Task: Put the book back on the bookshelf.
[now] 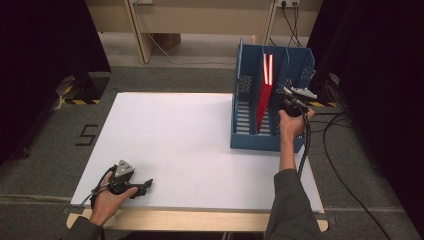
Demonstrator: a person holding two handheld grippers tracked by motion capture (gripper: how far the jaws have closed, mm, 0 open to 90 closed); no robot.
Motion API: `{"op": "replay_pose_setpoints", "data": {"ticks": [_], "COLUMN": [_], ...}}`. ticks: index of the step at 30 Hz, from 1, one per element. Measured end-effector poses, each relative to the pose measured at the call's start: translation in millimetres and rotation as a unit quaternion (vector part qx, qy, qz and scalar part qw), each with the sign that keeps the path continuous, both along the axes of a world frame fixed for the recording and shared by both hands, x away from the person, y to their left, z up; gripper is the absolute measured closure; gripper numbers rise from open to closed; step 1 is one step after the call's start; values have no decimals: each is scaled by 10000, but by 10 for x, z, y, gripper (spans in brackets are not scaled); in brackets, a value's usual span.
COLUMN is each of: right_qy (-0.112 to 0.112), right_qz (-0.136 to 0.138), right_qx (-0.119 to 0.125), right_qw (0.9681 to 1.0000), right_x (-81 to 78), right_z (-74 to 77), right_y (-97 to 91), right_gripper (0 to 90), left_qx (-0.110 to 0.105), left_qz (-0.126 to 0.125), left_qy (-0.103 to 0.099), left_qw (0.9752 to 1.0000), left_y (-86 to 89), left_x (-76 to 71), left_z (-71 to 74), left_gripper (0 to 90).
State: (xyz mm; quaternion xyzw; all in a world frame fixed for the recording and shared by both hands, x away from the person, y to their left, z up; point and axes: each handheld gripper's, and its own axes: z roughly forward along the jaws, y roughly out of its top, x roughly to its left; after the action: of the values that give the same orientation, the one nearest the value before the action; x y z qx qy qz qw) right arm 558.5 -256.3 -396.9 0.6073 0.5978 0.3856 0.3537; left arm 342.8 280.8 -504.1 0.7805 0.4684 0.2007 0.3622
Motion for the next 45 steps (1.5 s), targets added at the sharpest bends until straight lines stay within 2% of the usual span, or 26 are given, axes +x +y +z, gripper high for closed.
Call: {"op": "replay_pose_setpoints", "data": {"ticks": [4, 7, 9, 11, 14, 16, 18, 24, 27, 29, 32, 34, 36, 38, 43, 45], "right_qy": [166, 205, 231, 449, 528, 424, 415, 425, 500, 492, 510, 504, 517, 463, 446, 438], "right_qz": [39, 64, 102, 167, 189, 255, 365, 550, 621, 692, 837, 927, 964, 970, 914, 884], "right_qx": [51, 152, 97, 83, 101, 273, 353, 275, 296, 228, 314, 199, 213, 311, 168, 179], "right_qw": [9998, 9997, 9996, 9988, 9984, 9984, 9978, 9972, 9964, 9961, 9947, 9942, 9938, 9937, 9947, 9950], "right_x": [-11, -41, -67, -87, -121, -162, -197, -337, -424, -477, -552, -598, -633, -637, -578, -543], "right_z": [-8, 18, 50, 42, -33, -55, -44, 51, 48, 28, -13, -23, -45, -74, -73, -75], "right_y": [-16, -36, -43, -39, -38, -55, -65, -75, -84, -96, -125, -147, -159, -173, -124, -107], "right_gripper": [741, 722, 717, 715, 702, 687, 676, 635, 610, 595, 615, 640, 679, 680, 686, 685], "left_qx": [-5, 4, -4, -4, 5, 6, 1, -8, 4, 1, -2, -4, -10, -10, -10, -12], "left_qz": [-3, -4, -2, 0, 2, -1, 0, 5, 1, 1, -4, -2, 5, 4, 5, 5], "left_qy": [7, 4, 11, -7, 2, 6, 5, -7, 4, 0, 5, 5, 7, 6, 9, 4], "left_qw": [10000, 10000, 10000, 10000, 10000, 10000, 10000, 10000, 10000, 10000, 10000, 10000, 10000, 10000, 10000, 10000], "left_y": [0, -2, -2, -5, -2, -2, -3, -5, -3, -2, 0, -1, -4, -4, -3, -4], "left_x": [1, 1, 1, 1, 1, 2, 2, 2, 1, 0, 2, 2, 5, 5, 5, 4], "left_z": [0, 1, 1, 0, 1, 1, 1, -2, 0, -1, 0, -1, -1, -1, 0, -1], "left_gripper": [147, 147, 147, 147, 147, 146, 146, 146, 146, 147, 146, 146, 145, 145, 145, 145]}}
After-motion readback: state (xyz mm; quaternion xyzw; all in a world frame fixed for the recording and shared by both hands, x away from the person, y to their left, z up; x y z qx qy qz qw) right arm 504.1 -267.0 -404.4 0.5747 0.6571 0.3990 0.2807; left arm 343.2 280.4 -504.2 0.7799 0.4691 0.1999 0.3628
